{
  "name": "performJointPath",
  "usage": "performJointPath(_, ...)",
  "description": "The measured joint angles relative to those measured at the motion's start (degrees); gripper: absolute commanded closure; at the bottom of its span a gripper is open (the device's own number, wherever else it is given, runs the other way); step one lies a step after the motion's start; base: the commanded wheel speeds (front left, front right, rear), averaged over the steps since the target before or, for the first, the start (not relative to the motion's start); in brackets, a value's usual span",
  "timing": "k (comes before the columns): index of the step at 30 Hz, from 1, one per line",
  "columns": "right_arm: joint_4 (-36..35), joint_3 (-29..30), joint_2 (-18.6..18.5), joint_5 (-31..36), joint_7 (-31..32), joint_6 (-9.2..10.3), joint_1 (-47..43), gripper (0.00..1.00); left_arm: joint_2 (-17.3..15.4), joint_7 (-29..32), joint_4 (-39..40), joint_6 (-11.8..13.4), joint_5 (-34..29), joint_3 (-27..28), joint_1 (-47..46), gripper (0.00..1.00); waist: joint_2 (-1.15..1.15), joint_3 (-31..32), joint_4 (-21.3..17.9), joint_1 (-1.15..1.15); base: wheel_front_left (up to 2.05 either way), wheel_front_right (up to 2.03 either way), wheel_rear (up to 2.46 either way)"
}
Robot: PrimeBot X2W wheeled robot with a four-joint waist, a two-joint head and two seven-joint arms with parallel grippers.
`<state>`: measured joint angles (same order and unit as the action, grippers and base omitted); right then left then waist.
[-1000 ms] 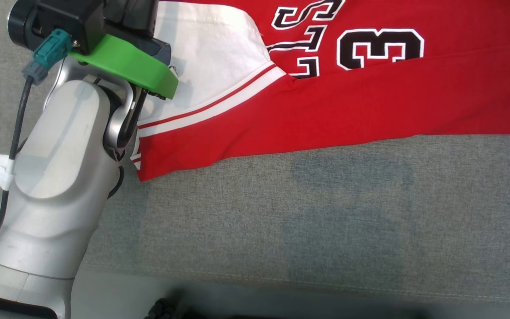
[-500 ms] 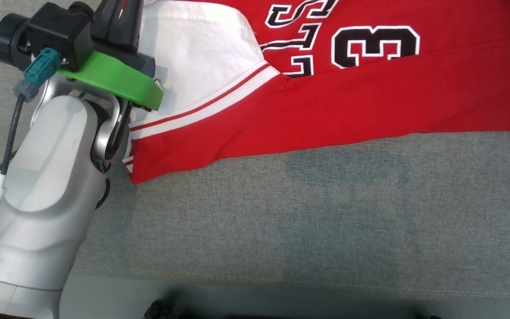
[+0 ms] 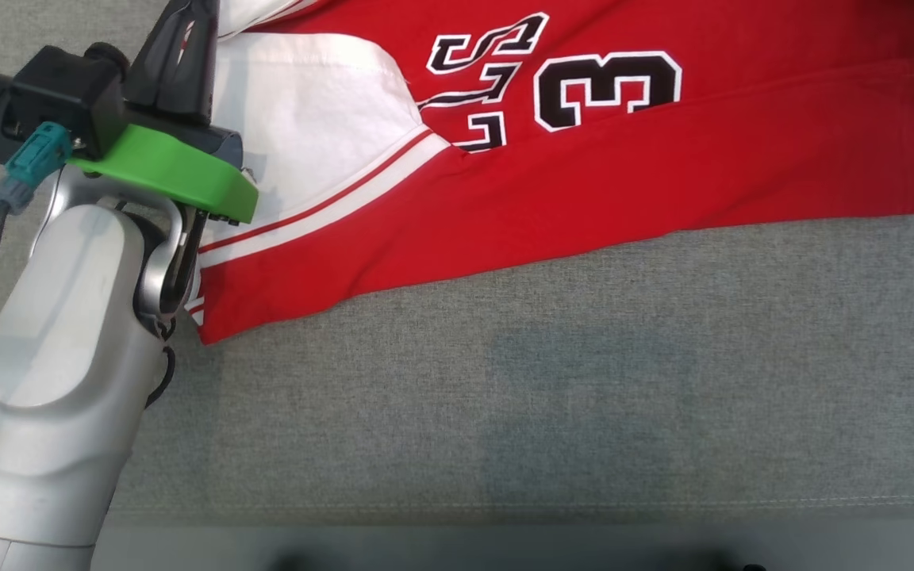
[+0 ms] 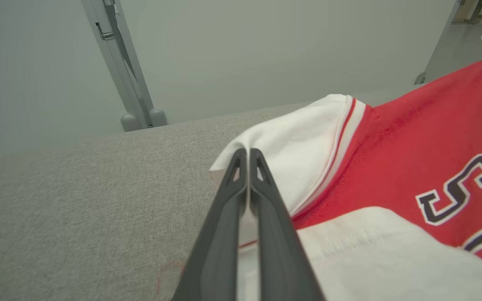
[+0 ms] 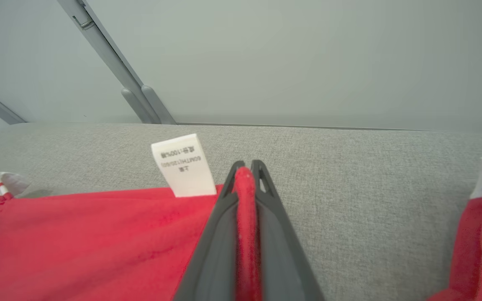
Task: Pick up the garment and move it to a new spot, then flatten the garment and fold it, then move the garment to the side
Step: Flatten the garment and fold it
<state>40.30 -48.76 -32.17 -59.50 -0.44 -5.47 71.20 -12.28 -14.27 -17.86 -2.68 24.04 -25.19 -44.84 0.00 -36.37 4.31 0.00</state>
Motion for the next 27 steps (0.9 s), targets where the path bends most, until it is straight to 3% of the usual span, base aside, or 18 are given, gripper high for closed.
performJointPath(12,-2.52,-1.34,2.02,-0.92,-5.54,-1.08,-8.32,1.00,-3.18,-0.42,7.40,-2.40,3.92,4.12,6.69,1.00,0.00,4.51,-3.43,0.00,0.00,0.00,0.00)
performJointPath(27,-6.92,-4.03,2.42,-1.68,-11.24,-1.58,-20.45,1.00,-4.47,-0.41,14.17,-2.86,4.54,5.86,24.08,1.00,0.00,10.45,-5.78,0.00,0.00,0.00,0.00)
